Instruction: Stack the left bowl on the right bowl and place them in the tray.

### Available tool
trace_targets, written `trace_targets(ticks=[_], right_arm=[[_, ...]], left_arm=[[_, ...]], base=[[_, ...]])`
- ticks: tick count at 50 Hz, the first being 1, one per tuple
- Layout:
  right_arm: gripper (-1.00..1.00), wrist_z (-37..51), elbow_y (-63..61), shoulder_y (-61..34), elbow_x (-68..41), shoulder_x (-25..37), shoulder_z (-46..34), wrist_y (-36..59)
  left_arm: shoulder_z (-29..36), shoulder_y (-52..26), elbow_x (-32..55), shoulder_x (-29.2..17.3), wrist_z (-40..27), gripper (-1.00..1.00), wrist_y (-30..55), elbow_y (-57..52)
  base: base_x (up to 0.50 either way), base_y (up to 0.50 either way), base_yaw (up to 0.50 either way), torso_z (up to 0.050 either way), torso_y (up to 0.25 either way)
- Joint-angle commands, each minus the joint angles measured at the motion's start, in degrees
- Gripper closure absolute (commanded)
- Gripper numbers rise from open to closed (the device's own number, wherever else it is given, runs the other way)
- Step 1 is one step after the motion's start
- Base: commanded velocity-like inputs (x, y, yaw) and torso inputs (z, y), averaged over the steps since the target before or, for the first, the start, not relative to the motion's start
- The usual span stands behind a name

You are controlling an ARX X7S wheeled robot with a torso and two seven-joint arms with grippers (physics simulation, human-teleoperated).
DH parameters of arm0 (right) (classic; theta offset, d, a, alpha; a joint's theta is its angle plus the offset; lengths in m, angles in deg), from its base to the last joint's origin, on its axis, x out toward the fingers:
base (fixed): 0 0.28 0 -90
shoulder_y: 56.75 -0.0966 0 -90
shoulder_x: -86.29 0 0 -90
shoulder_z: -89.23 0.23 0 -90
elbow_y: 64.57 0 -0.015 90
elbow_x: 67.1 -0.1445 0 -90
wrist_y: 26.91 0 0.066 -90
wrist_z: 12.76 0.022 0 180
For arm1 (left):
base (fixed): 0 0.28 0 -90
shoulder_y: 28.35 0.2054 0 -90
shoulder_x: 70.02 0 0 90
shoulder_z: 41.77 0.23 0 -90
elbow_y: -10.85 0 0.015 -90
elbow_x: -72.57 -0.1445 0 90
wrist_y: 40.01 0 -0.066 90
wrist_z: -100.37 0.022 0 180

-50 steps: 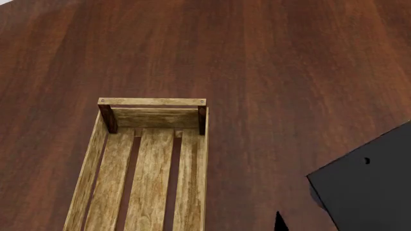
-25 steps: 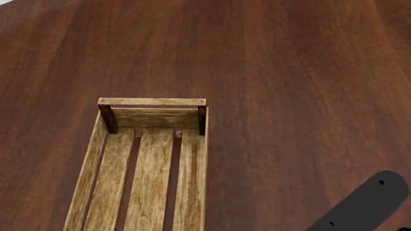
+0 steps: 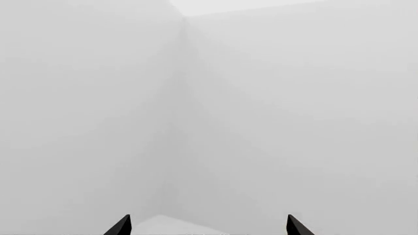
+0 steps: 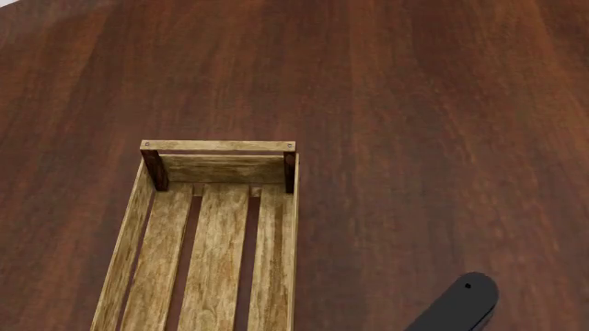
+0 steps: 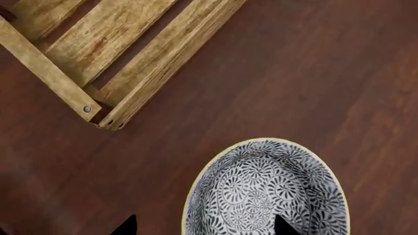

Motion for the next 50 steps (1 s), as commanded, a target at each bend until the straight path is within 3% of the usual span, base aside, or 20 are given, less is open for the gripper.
trace_targets(ticks=[1, 50], right_arm=[[-1.00, -4.2, 2.7, 4.0, 6.8, -3.7, -1.1, 1.2], [-1.00, -13.1, 10.7, 11.8, 22.7, -12.6, -7.1, 3.8]], left_arm=[[-0.5, 1.0, -0.1, 0.0, -0.1, -1.00, -0.4, 0.0], [-1.4, 5.7, -2.2, 0.0, -0.1, -1.00, -4.2, 2.1]], base=[[0.00, 0.00, 0.00, 0.000, 0.000], [0.00, 0.00, 0.00, 0.000, 0.000]])
